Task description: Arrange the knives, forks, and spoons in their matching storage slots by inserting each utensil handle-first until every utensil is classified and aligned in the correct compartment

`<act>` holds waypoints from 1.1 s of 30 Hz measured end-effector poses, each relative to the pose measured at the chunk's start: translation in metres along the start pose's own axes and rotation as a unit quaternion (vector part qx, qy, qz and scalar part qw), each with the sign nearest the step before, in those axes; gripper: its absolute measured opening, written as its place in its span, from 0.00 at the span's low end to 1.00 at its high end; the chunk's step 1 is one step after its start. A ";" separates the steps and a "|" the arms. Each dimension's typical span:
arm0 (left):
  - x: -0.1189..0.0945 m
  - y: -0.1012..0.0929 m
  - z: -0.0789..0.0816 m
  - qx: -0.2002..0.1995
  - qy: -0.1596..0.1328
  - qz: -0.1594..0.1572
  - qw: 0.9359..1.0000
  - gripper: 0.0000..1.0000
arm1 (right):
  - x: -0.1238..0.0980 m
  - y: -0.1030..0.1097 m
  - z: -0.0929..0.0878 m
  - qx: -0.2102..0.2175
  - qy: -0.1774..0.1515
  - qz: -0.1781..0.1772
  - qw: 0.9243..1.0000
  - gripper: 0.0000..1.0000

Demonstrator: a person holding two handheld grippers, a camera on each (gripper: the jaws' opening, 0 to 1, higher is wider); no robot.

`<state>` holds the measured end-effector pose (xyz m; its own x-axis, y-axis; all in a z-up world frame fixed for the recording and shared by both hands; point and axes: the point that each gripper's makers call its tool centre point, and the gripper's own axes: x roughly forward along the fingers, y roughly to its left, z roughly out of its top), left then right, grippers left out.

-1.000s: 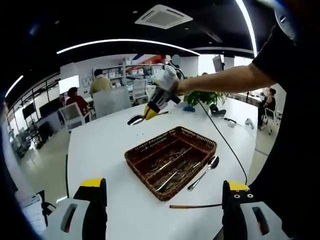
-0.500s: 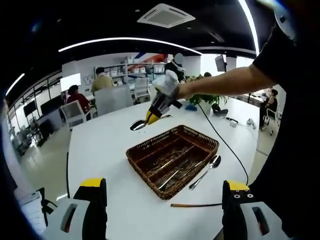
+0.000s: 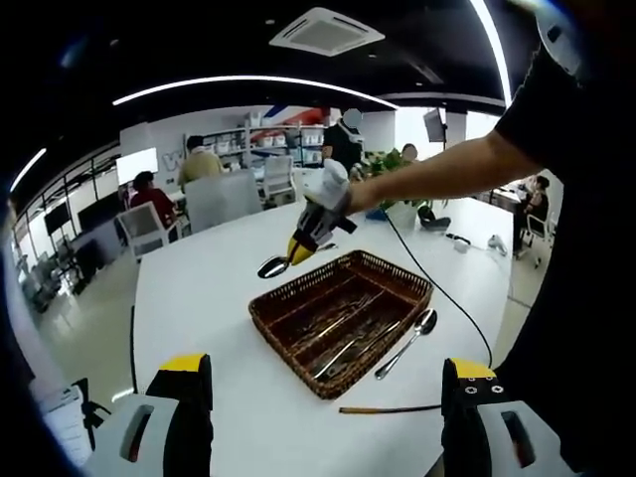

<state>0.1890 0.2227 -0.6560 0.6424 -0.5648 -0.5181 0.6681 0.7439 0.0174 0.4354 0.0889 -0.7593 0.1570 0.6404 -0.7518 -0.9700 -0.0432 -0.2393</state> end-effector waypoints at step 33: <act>-0.015 0.009 -0.020 -0.017 0.025 0.028 0.999 1.00 | 0.071 0.010 -0.051 0.028 0.040 0.011 0.999 0.00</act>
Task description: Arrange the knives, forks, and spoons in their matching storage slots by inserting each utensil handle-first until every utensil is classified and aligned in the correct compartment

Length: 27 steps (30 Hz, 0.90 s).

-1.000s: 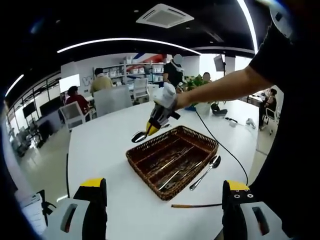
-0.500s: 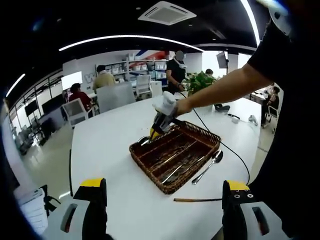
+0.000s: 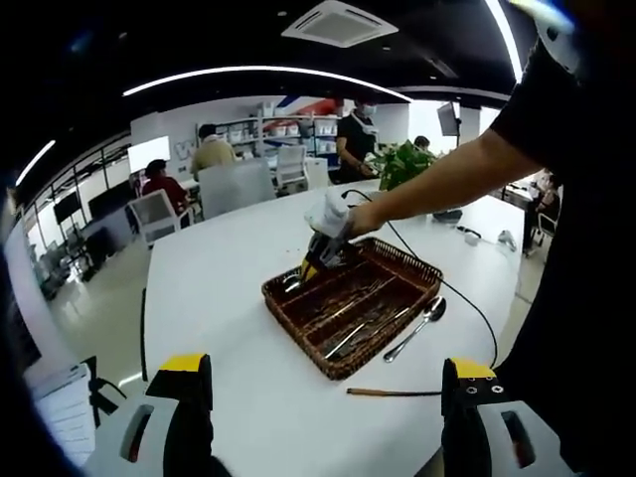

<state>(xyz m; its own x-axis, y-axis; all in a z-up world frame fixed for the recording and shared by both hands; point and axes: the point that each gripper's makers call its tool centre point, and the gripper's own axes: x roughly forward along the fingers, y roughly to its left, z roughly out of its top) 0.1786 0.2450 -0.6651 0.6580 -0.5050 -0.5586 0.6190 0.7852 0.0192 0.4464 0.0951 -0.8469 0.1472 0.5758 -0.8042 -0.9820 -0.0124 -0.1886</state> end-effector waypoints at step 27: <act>-0.007 0.014 0.013 0.015 -0.025 0.047 0.998 0.93 | 0.010 0.003 -0.013 0.006 0.003 -0.001 1.000 0.02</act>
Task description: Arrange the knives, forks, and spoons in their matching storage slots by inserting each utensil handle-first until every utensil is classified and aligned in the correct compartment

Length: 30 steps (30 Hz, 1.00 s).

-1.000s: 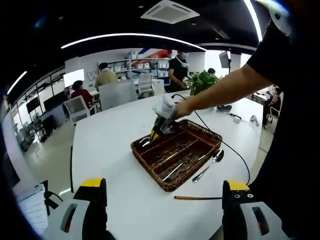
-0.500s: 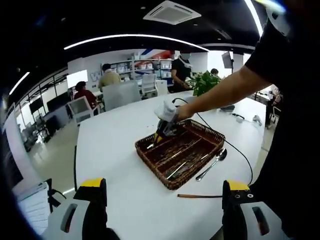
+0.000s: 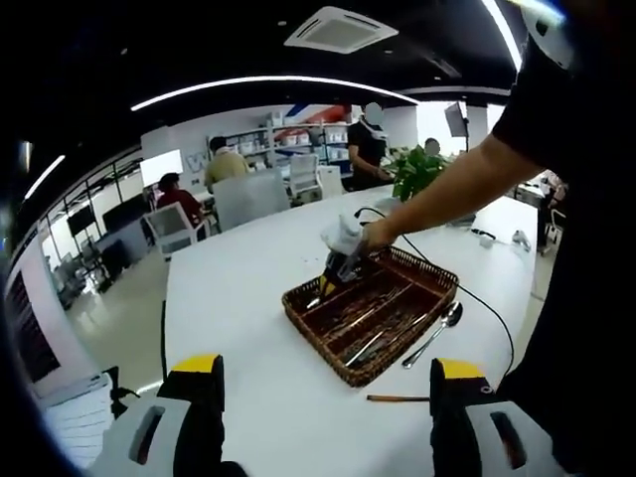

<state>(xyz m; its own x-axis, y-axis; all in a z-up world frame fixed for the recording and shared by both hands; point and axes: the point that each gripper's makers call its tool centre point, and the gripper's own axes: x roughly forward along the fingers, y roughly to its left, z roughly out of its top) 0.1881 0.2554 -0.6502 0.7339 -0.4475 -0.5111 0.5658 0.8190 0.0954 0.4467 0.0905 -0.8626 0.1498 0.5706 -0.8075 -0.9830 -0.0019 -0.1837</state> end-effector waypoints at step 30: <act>0.018 -0.008 0.045 -0.050 -0.070 -0.048 0.995 1.00 | -0.103 0.002 0.041 0.159 -0.088 -0.102 0.978 0.71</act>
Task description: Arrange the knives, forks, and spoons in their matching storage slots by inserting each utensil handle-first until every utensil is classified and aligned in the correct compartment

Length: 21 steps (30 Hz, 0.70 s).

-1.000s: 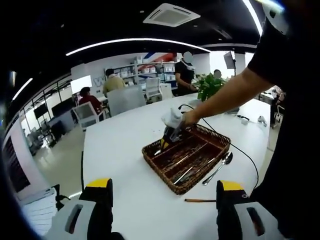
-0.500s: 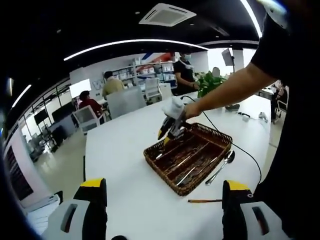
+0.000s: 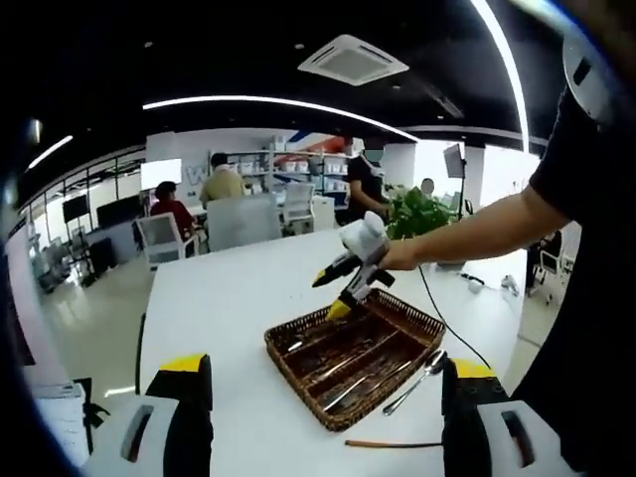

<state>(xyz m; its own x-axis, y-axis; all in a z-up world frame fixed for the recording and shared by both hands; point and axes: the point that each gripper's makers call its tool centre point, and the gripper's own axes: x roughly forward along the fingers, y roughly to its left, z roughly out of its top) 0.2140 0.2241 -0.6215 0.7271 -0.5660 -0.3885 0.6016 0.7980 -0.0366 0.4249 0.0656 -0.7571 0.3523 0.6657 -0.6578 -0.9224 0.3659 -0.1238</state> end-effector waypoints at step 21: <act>0.036 -0.011 0.002 0.015 0.000 -0.033 0.999 1.00 | -0.153 0.039 -0.035 0.167 -0.059 -0.139 0.974 0.99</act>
<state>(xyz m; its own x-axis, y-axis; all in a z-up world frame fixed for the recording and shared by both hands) 0.2344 0.1942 -0.6332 0.6858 -0.6166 -0.3867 0.6572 0.7529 -0.0351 0.3294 -0.0447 -0.6873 0.6157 0.5736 -0.5403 -0.6926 0.7209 -0.0241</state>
